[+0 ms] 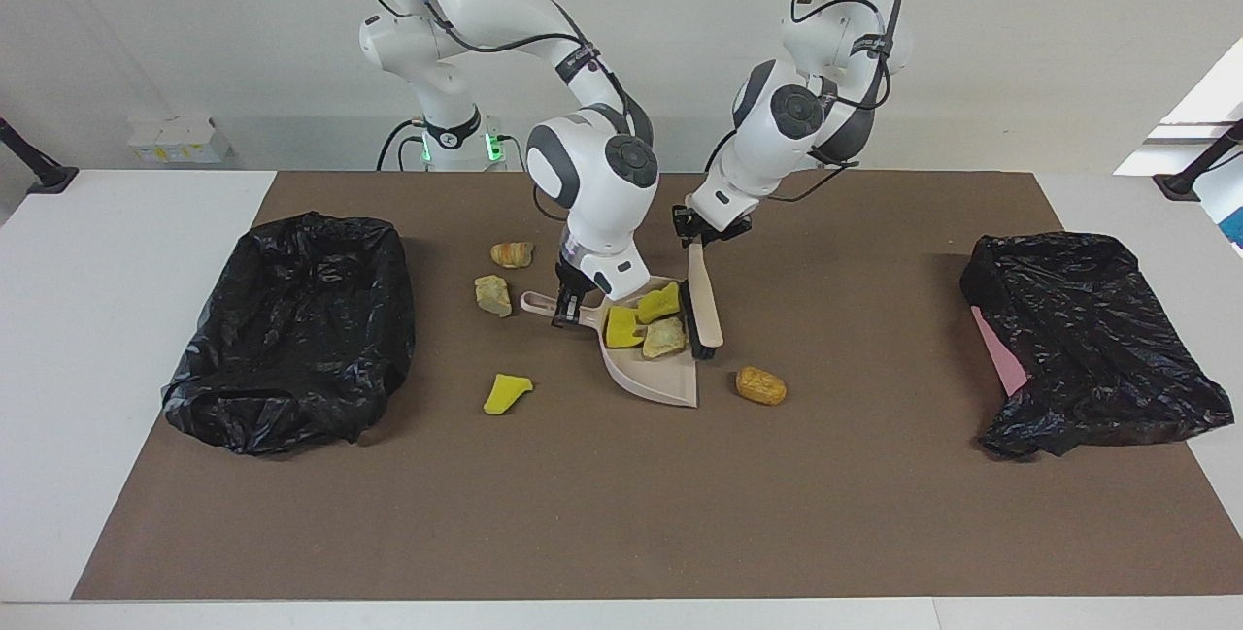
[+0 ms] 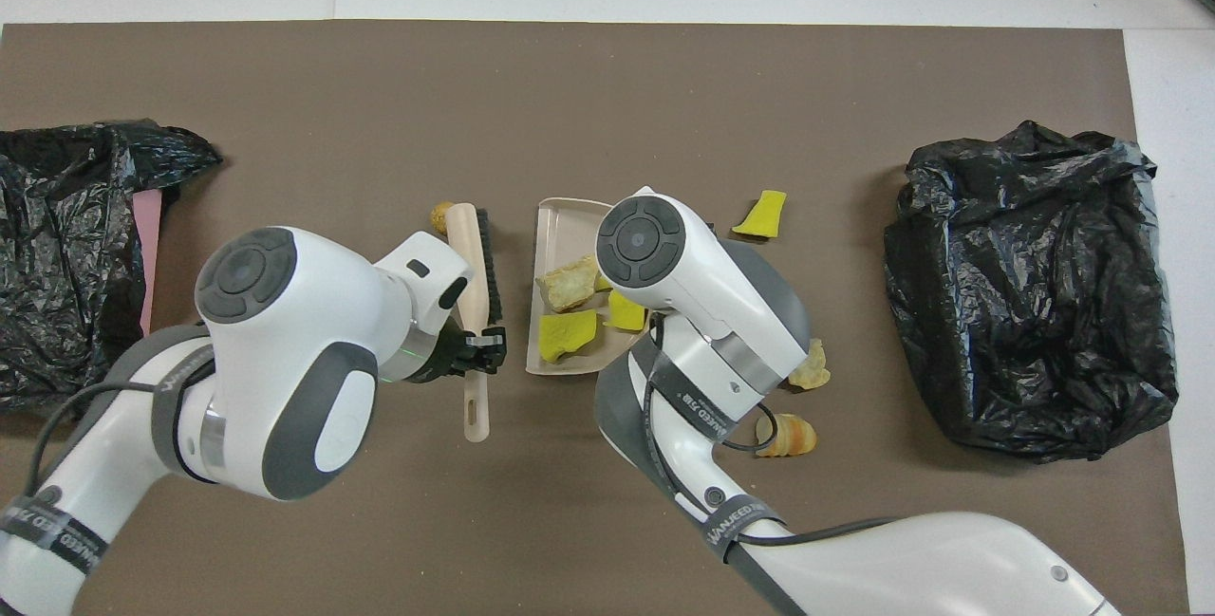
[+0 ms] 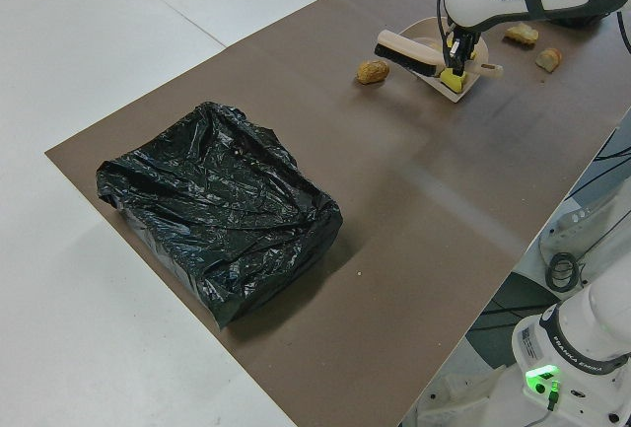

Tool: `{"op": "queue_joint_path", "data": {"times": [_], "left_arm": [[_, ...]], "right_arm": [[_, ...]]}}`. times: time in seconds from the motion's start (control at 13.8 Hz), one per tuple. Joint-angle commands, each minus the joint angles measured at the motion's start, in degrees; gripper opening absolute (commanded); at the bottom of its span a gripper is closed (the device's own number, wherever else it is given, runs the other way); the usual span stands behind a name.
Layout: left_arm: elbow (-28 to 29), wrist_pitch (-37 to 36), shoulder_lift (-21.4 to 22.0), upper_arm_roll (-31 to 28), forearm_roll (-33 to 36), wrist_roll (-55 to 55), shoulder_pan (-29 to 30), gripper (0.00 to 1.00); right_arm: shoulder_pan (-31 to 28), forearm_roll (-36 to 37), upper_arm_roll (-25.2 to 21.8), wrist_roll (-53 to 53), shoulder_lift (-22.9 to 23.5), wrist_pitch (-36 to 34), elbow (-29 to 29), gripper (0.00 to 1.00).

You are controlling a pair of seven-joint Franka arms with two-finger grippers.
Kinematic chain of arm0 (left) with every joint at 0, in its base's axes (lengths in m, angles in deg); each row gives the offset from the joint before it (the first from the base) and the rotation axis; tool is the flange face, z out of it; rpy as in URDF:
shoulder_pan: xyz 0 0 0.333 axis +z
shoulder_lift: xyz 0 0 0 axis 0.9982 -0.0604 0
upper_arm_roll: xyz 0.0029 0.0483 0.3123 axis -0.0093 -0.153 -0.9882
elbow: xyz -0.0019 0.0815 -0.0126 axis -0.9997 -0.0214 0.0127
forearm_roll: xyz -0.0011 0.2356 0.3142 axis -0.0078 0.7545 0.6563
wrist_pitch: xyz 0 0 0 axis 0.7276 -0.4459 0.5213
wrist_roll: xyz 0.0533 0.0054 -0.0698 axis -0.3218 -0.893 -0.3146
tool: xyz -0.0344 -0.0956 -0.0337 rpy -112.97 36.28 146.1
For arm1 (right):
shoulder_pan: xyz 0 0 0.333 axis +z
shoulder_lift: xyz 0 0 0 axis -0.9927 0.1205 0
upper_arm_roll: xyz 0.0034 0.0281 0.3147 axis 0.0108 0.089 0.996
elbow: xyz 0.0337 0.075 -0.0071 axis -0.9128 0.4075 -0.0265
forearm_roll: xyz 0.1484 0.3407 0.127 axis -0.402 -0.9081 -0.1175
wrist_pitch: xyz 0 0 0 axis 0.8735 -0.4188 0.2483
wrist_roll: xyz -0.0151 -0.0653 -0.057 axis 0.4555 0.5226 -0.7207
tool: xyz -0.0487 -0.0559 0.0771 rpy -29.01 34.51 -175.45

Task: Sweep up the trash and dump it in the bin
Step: 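Sweep the sponge pieces and crumbs into the dustpan with the left gripper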

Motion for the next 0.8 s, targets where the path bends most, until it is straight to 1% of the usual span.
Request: {"op": "queue_joint_path", "data": {"times": [0.0, 0.15, 0.29, 0.36, 0.44, 0.51, 0.65, 0.73], "left_arm": [[-1.55, -0.92, -0.99, 0.22, 5.07, 0.58, 4.05, 0.00], [-1.55, 0.31, -1.95, 0.22, 5.35, 3.64, 7.83, 0.00], [-1.64, 2.77, -4.32, 0.22, 5.70, 7.68, 9.95, 0.00], [-1.90, 3.82, -5.90, 0.22, 7.71, 9.09, 10.48, 0.00], [-2.60, 4.62, -7.92, 0.31, 10.25, 9.89, 10.31, 0.00], [-3.65, 5.06, -9.85, 0.31, 11.23, 9.98, 9.87, 0.00], [-3.84, 4.19, -10.13, 0.75, 11.24, 9.98, 9.26, 0.00], [-3.84, 4.10, -9.96, 0.84, 11.24, 9.90, 7.51, 0.00]], "right_arm": [[-0.49, 1.00, 0.28, -2.01, -0.85, 0.08, 1.25, 0.00], [-0.49, 1.00, 0.28, -2.44, -0.85, 0.08, 1.25, 0.00], [-0.49, 1.00, 0.28, -2.71, -0.85, 0.08, 1.25, 0.00], [-0.49, 1.00, 0.28, -2.80, -0.85, 0.08, 1.25, 0.00], [-0.49, 1.00, 0.28, -2.80, -0.85, 0.08, 1.25, 0.00], [-0.49, 0.92, 0.28, -2.80, -0.85, 0.08, 1.25, 0.00], [-0.49, 0.92, 0.28, -2.80, -0.85, 0.08, 1.25, 0.00], [-0.49, 0.92, 0.28, -2.80, -0.85, 0.00, 1.25, 0.00]]}}
